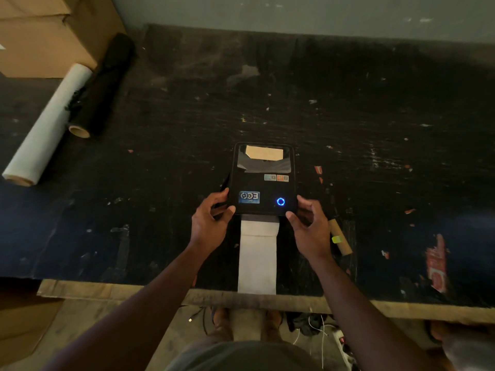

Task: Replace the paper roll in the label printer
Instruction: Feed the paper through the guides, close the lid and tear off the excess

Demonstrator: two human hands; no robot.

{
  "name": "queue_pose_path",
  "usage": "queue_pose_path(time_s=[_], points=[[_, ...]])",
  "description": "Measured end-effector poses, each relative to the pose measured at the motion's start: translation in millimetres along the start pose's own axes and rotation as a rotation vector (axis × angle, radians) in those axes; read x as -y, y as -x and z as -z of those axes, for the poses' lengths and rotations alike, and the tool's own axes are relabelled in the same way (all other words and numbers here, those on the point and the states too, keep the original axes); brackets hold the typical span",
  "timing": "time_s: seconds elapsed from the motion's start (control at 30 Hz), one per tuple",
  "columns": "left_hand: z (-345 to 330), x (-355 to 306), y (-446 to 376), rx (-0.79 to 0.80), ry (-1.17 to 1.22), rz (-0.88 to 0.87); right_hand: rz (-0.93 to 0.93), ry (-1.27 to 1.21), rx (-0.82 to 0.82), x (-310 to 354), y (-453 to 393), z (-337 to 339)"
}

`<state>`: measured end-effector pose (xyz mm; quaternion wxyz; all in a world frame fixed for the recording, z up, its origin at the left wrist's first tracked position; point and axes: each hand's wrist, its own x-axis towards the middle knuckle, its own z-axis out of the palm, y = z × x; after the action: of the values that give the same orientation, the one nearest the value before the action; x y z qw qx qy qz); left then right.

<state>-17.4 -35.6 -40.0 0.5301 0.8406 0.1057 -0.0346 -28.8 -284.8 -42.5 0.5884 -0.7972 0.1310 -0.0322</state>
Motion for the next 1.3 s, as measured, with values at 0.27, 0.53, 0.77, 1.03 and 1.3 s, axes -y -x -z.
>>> queue_pose_path(time_s=[0.27, 0.53, 0.77, 1.03, 1.3], points=[[0.6, -2.2, 1.1, 0.01, 0.012, 0.02, -0.006, -0.002, 0.001, -1.4, 0.0, -0.4], [1.0, -2.6, 0.6, 0.019, 0.046, 0.039, -0.009, 0.01, 0.011, -2.5, -0.2, 0.0], [1.1, -3.7, 1.5, 0.013, 0.05, 0.033, 0.008, 0.008, 0.017, -4.1, -0.1, 0.8], [1.9, -7.0, 2.1, 0.029, 0.09, 0.065, -0.001, 0.011, 0.023, -4.8, -0.8, 0.8], [2.6, -8.6, 2.7, 0.038, 0.077, 0.065, -0.015, 0.001, 0.026, -3.3, -1.0, 1.1]])
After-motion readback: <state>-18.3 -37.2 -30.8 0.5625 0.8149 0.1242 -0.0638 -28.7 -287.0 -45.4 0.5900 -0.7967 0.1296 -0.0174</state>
